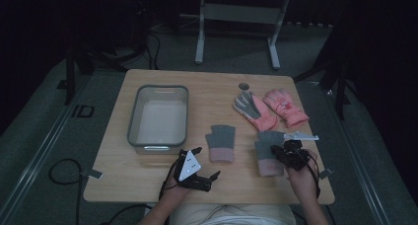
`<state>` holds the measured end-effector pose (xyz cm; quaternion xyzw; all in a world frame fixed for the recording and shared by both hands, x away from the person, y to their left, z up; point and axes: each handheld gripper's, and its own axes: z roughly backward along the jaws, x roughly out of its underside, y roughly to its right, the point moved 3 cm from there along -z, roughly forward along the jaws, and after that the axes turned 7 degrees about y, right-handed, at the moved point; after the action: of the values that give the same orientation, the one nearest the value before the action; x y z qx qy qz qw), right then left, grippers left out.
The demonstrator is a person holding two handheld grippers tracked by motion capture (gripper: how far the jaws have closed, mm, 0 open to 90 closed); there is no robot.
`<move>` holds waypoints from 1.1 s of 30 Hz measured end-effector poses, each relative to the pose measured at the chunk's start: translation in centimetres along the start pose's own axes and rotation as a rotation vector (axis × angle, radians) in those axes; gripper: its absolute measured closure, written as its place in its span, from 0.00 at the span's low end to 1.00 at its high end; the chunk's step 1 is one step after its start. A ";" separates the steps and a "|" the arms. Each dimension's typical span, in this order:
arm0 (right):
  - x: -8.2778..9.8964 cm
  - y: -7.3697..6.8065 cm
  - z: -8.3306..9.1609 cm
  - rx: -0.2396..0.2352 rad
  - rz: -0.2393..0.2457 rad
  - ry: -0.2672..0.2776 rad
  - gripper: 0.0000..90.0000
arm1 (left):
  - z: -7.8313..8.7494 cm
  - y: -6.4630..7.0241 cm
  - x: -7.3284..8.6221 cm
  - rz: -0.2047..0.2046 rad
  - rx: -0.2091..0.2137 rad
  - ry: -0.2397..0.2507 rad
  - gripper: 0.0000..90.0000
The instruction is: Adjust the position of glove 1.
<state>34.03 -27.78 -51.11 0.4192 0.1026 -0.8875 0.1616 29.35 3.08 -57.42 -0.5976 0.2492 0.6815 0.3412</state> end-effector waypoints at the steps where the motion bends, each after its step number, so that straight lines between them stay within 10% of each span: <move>1: 0.2 0.0 -0.2 0.007 0.003 -0.005 0.95 | 0.0 0.0 0.0 0.000 -0.001 0.002 0.00; 26: 2.7 1.9 -4.2 0.009 -0.030 -0.114 0.84 | 0.0 0.0 0.0 -0.008 0.001 0.000 0.00; 33: 1.1 2.4 -3.4 -0.074 0.152 -0.101 0.78 | 0.0 0.0 0.0 -0.006 -0.005 0.004 0.00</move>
<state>36.71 -29.09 -54.19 0.3743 0.0952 -0.8882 0.2488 29.31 3.06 -57.41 -0.6006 0.2467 0.6798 0.3411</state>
